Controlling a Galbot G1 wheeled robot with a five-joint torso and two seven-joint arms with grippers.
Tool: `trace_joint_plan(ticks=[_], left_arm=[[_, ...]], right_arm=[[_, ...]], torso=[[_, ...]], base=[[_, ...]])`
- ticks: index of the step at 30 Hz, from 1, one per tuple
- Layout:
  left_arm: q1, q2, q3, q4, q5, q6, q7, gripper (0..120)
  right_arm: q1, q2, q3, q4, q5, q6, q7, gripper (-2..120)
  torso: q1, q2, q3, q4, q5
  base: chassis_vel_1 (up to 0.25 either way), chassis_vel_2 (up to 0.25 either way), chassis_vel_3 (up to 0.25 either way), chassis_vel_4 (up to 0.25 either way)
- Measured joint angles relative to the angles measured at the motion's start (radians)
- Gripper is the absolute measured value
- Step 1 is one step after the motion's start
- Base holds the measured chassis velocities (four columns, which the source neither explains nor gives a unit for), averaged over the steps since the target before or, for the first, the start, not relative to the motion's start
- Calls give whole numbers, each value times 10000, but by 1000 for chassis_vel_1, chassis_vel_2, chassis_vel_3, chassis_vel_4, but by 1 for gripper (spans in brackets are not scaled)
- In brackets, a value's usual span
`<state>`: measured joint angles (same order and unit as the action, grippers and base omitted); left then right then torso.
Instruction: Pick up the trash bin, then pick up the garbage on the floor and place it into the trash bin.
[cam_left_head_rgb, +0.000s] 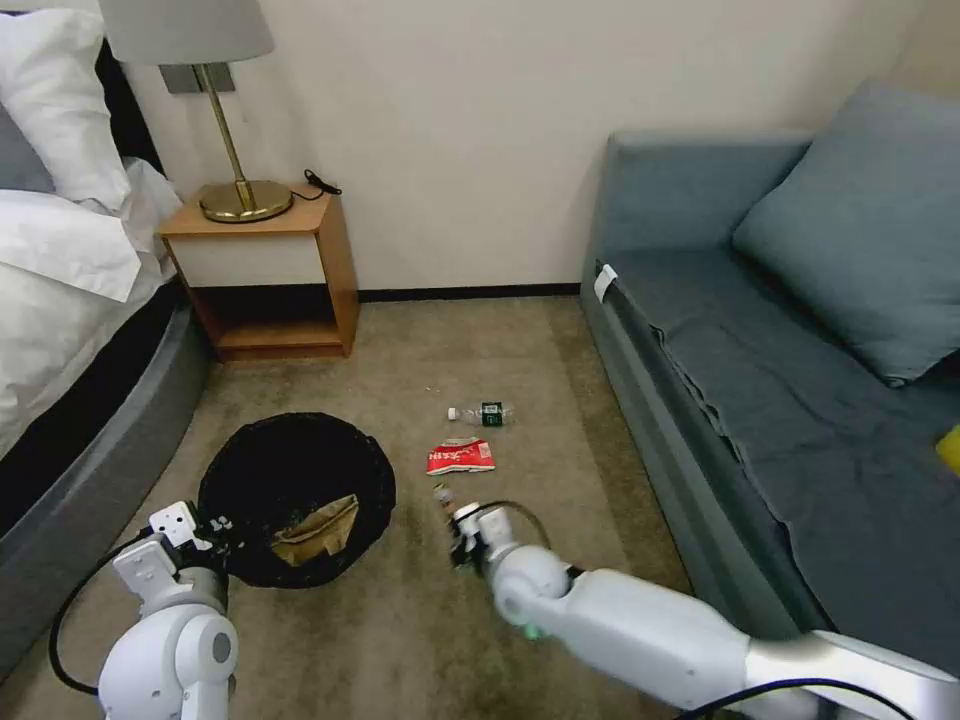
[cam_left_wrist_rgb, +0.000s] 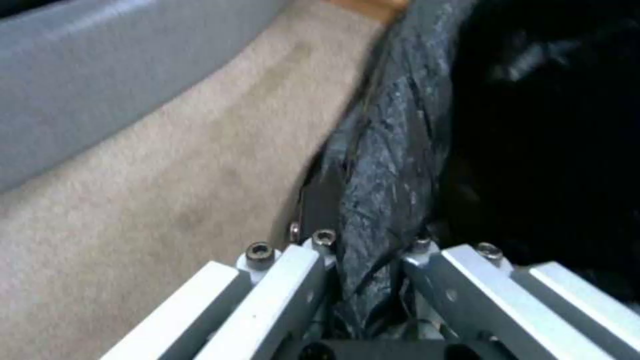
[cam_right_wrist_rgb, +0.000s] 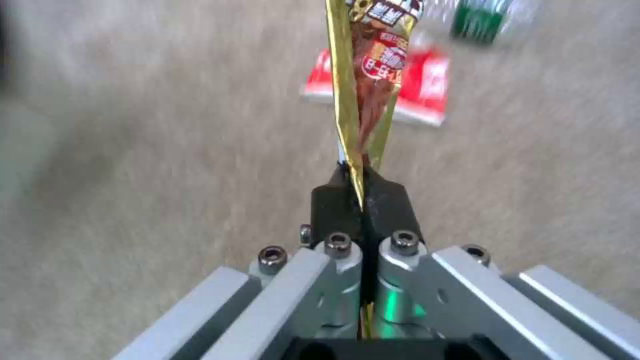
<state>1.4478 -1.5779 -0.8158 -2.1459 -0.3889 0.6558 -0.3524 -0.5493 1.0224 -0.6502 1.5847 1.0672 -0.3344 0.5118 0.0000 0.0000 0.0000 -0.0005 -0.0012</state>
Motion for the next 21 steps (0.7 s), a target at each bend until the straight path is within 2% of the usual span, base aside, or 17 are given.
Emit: trace_joint_plan(ticks=[1, 4, 6, 9, 10, 11, 13, 14, 21], left_arm=[[3, 1, 44, 21, -8, 1, 12, 2], [16, 4, 112, 62, 17, -4, 25, 2], [22, 3, 123, 70, 27, -3, 24, 2], [49, -43, 252, 75, 128, -6, 31, 2], [63, -70, 301, 76, 178, -6, 46, 2], [63, -70, 301, 76, 178, -6, 46, 2], [87, -103, 348, 79, 254, -7, 53, 2], [100, -138, 403, 78, 308, -7, 67, 2], [72, -212, 504, 78, 406, -5, 68, 2]], right_arm=[[-3, -146, 257, 422, 4, 4, 23, 0], [105, -212, 672, 1167, 68, 121, 199, 0], [150, -183, 735, 1347, 133, 157, 260, 0], [405, 422, 802, 2240, 738, 363, 704, 0], [474, 836, 676, 2473, 904, 474, 894, 0], [474, 836, 676, 2473, 904, 474, 894, 0], [528, 1416, 423, 2634, 997, 623, 1056, 0], [580, 1952, 77, 2666, 1014, 796, 1189, 0], [691, 2547, -755, 2520, 1129, 942, 1348, 0]], torso=[[0, 0, 0, 0, 25], [0, 1, 0, 2, 6], [0, 1, 0, 4, 9], [0, 1, 0, 5, 9], [0, 1, 0, 6, 11], [0, 1, 0, 6, 11], [0, 1, 0, 7, 11], [0, 1, 0, 9, 11], [0, 1, -1, 6, 9]], base=[[0, 0, 0, 0], [0, 0, 0, 0], [0, 0, 0, 0], [0, 0, 0, 0], [0, 0, 0, 0], [0, 0, 0, 0], [0, 0, 0, 0], [0, 0, 0, 0], [0, 0, 0, 0]])
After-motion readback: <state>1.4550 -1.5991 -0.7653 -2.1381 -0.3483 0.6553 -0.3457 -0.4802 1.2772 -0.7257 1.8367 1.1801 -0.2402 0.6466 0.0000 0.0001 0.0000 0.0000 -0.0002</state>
